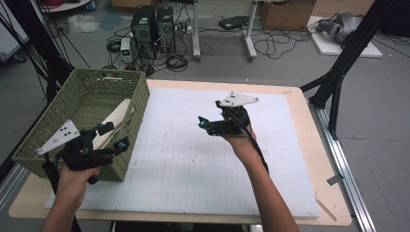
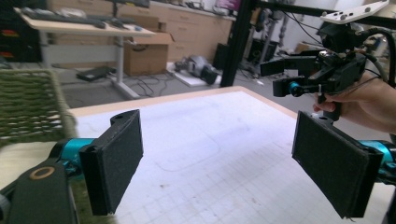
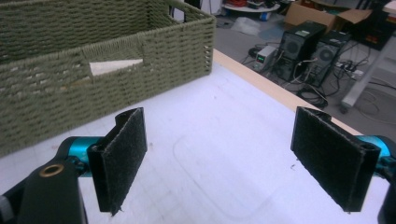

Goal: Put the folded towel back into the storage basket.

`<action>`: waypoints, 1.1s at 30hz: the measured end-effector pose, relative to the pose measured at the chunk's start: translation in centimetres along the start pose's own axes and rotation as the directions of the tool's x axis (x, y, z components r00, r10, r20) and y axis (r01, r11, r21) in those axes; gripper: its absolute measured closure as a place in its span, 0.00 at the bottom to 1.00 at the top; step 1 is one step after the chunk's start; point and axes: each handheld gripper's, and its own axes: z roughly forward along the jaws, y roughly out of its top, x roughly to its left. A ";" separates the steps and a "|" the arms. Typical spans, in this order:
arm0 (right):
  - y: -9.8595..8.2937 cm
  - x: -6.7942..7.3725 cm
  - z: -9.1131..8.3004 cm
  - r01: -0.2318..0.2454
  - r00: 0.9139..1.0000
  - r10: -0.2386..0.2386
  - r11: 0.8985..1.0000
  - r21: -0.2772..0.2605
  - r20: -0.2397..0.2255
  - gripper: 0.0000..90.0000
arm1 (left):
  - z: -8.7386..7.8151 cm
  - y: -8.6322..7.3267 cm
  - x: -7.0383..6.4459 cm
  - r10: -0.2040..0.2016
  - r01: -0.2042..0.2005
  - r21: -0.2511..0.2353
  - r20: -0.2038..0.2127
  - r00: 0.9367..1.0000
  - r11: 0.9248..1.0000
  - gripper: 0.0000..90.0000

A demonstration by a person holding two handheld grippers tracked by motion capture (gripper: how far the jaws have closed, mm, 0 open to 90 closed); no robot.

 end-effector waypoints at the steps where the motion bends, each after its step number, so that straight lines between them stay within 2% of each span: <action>1: 0.0 0.0 0.0 0.000 1.000 0.000 1.000 0.000 0.000 0.19 | 0.3 0.0 -0.1 0.001 -0.001 0.005 0.007 1.000 1.000 0.19; 8: -2.5 -0.6 -3.5 -0.037 0.998 0.038 0.999 -0.016 0.056 0.19 | 2.1 -0.2 -1.2 0.009 -0.010 0.025 0.066 0.998 1.000 0.18; 10: -3.4 -0.8 -4.5 -0.045 0.996 0.047 0.999 -0.022 0.076 0.19 | 2.7 -0.3 -1.5 -0.008 0.005 0.036 0.086 0.996 0.999 0.18; 12: -4.2 -0.9 -5.6 -0.045 0.993 0.047 0.999 -0.021 0.105 0.19 | 3.2 -0.4 -1.9 -0.007 0.003 0.040 0.096 0.995 0.999 0.18; 13: -5.1 -1.2 -6.7 -0.051 0.989 0.054 0.998 -0.027 0.136 0.19 | 3.5 -0.5 -2.1 -0.002 -0.002 0.040 0.099 0.995 0.999 0.18; 14: -5.1 -1.2 -6.7 -0.051 0.989 0.054 0.998 -0.027 0.136 0.19 | 3.8 -0.6 -2.2 0.003 -0.008 0.041 0.104 0.995 0.999 0.18; 21: -8.2 -2.0 -10.2 -0.092 0.973 0.096 0.995 -0.029 0.211 0.19 | 5.5 -1.4 -3.3 0.025 -0.035 0.060 0.153 0.988 0.998 0.18; 25: -9.7 -2.2 -11.9 -0.116 0.960 0.125 0.992 -0.049 0.251 0.19 | 6.3 -1.8 -3.9 0.038 -0.048 0.055 0.180 0.983 0.997 0.18; 29: -11.5 -1.8 -12.9 -0.119 0.947 0.126 0.992 -0.042 0.294 0.19 | 7.0 -2.4 -4.6 0.056 -0.068 0.052 0.207 0.977 0.996 0.18; 33: -12.4 -1.5 -13.2 -0.115 0.941 0.123 0.992 -0.042 0.316 0.19 | 7.7 -3.1 -5.0 0.066 -0.082 0.061 0.231 0.971 0.995 0.18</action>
